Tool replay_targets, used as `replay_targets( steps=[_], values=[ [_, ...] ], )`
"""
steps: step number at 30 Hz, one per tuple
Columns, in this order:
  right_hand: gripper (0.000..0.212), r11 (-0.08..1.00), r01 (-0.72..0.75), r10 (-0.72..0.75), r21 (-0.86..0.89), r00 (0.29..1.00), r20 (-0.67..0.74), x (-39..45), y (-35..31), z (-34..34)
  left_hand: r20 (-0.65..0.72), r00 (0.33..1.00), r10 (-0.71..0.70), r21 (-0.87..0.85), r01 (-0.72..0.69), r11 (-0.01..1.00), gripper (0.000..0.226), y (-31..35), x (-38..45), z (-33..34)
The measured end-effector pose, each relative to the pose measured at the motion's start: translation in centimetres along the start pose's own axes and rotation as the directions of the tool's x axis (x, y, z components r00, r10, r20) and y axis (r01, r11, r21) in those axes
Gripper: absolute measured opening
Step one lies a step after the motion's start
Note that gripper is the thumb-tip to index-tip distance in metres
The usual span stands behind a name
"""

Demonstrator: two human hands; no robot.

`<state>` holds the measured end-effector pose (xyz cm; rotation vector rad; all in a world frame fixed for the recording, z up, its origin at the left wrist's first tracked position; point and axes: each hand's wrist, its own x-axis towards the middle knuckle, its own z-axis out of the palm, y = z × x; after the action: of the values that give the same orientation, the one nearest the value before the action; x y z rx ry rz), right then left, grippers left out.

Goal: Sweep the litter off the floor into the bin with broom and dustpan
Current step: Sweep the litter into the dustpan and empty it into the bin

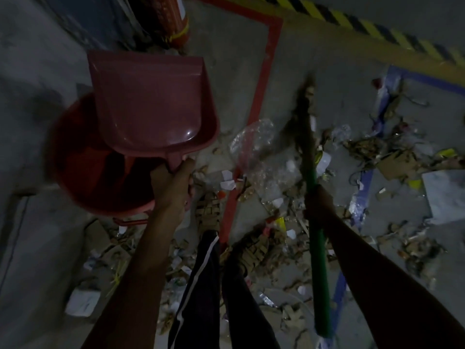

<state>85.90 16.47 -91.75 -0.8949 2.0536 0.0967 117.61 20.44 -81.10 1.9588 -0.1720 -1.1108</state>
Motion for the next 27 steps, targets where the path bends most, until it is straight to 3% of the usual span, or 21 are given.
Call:
replay_targets(
  steps=[2, 5, 10, 15, 20, 23, 27],
  values=[
    [0.021, 0.992, -0.079, 0.086, 0.097, 0.994, -0.069, 0.2, 0.8, -1.6, 0.027, 1.000, 0.016, 0.032, -0.017, 0.999, 0.026, -0.2, -0.2, 0.9],
    [0.019, 0.973, -0.074, 0.114, 0.219, 0.978, -0.175, 0.1, 2.0, -3.2, 0.078, 0.997, 0.024, 0.053, -0.028, 0.998, 0.028, -0.4, -0.7, 2.6],
    [0.015, 0.956, 0.093, -0.019, 0.278, 0.966, -0.257, -1.0, 3.5, -2.8, 0.141, 0.989, 0.038, 0.060, -0.047, 0.997, 0.023, -0.6, -1.2, 5.1],
    [0.024, 0.919, 0.289, -0.269, 0.268, 0.957, -0.108, -3.2, 3.0, -0.2, 0.147, 0.989, 0.033, 0.105, -0.048, 0.993, 0.031, -0.7, -1.8, 6.7],
    [0.042, 0.908, 0.417, -0.418, 0.041, 0.893, 0.169, -3.9, 3.4, 2.3, 0.122, 0.992, 0.014, 0.109, -0.027, 0.994, 0.029, -1.3, -2.2, 6.8],
    [0.033, 0.936, 0.350, -0.329, -0.042, 0.908, 0.259, -3.4, 5.1, 2.9, 0.102, 0.995, 0.016, 0.126, -0.029, 0.992, 0.028, -1.4, -2.1, 5.9],
    [0.015, 0.989, 0.144, -0.145, 0.019, 0.985, 0.091, -2.3, 9.5, 3.3, 0.055, 0.997, 0.063, 0.172, -0.071, 0.983, 0.029, -1.3, -2.1, 3.4]
  ],
)
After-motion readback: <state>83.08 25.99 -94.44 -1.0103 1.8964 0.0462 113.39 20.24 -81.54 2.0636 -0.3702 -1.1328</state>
